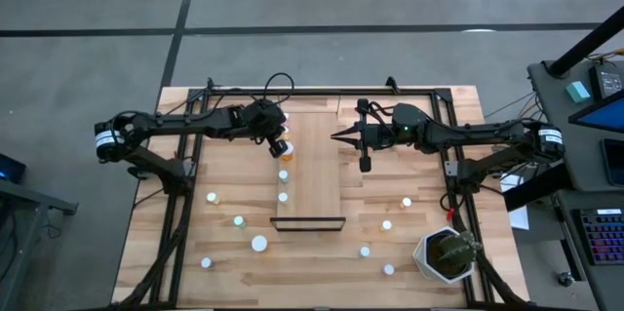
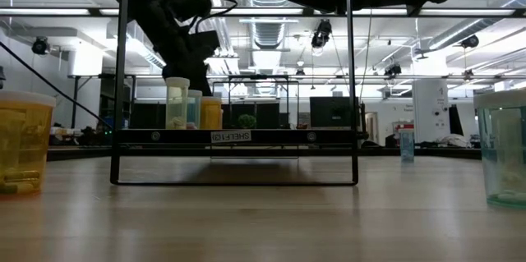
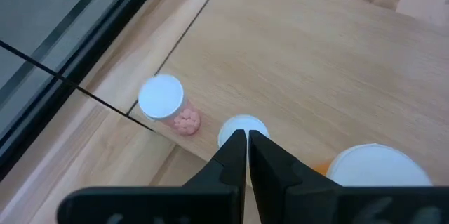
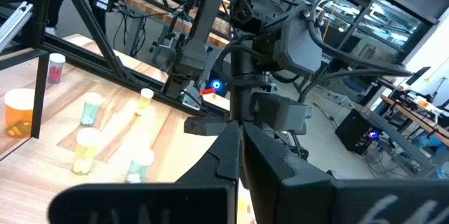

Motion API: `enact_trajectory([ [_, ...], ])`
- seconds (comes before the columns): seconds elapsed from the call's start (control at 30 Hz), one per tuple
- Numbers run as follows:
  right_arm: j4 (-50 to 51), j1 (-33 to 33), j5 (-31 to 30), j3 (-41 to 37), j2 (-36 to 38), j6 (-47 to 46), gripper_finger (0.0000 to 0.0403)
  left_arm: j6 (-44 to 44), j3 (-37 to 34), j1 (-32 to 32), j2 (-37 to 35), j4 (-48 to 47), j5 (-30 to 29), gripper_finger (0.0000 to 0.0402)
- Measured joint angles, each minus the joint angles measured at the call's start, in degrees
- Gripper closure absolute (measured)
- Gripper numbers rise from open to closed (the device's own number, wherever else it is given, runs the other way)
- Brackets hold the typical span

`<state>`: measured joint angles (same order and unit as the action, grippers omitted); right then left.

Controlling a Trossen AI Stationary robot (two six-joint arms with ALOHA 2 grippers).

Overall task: Pick and place medicine bottles onto shelf by color
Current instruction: Put the yellow pill bottle on the shelf, then put the green pill bottle on the shelf aligned with other green pill bottle

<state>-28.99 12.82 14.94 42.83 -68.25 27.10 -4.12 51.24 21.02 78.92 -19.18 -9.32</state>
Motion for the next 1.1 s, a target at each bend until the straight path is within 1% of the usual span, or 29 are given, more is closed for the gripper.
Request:
enact_trajectory([
  [0.13, 0.0, 0.0, 0.0, 0.0, 0.0, -0.1, 0.0394, 0.0, 0.3, -0.1, -2.3, 0.1, 0.0, 0.0402],
  [0.23, 0.0, 0.0, 0.0, 0.0, 0.0, -1.3, 0.0394, 0.0, 0.4, -0.4, -5.3, 0.0, 0.0, 0.0402],
  [0.33, 0.0, -0.2, 0.0, 0.0, 0.2, -4.6, 0.0394, 0.0, 0.0, -3.2, -9.9, 0.5, 0.0, 0.0402],
  [0.47, 0.0, -2.0, -0.1, 0.0, 0.3, -9.5, 0.0394, 0.0, -2.3, -11.8, -15.7, 6.6, -0.1, 0.0402],
  [0.63, 1.2, -6.0, -1.0, 1.4, 0.3, -11.6, 0.0394, 0.1, -6.7, -25.4, -20.5, 18.7, -1.8, 0.0402],
  [0.7, 3.6, -7.8, -3.0, 3.3, 0.3, -11.9, 0.0394, -0.2, -8.1, -30.3, -21.4, 22.9, -1.8, 0.0402],
  [0.77, 8.2, -9.3, -4.4, 5.8, 0.3, -11.0, 0.0394, -1.6, -9.0, -34.9, -21.9, 26.8, -1.9, 0.0402],
  [0.83, 13.6, -10.6, -4.6, 8.3, 0.3, -9.8, 0.0394, -4.7, -9.3, -38.8, -22.2, 29.0, -1.9, 0.0402],
  [0.9, 16.9, -11.9, -4.7, 10.2, 0.2, -8.7, 0.0394, -10.7, -8.9, -42.0, -22.3, 29.1, -1.9, 0.0402],
  [1.0, 17.7, -13.7, -4.7, 11.1, 0.2, -7.1, 0.0394, -22.3, -8.4, -46.0, -22.1, 28.2, -1.9, 0.0402],
  [1.1, 18.0, -15.2, -4.8, 11.1, 0.2, -6.1, 0.0394, -36.4, -8.1, -50.2, -22.2, 23.9, -1.9, 0.0402],
])
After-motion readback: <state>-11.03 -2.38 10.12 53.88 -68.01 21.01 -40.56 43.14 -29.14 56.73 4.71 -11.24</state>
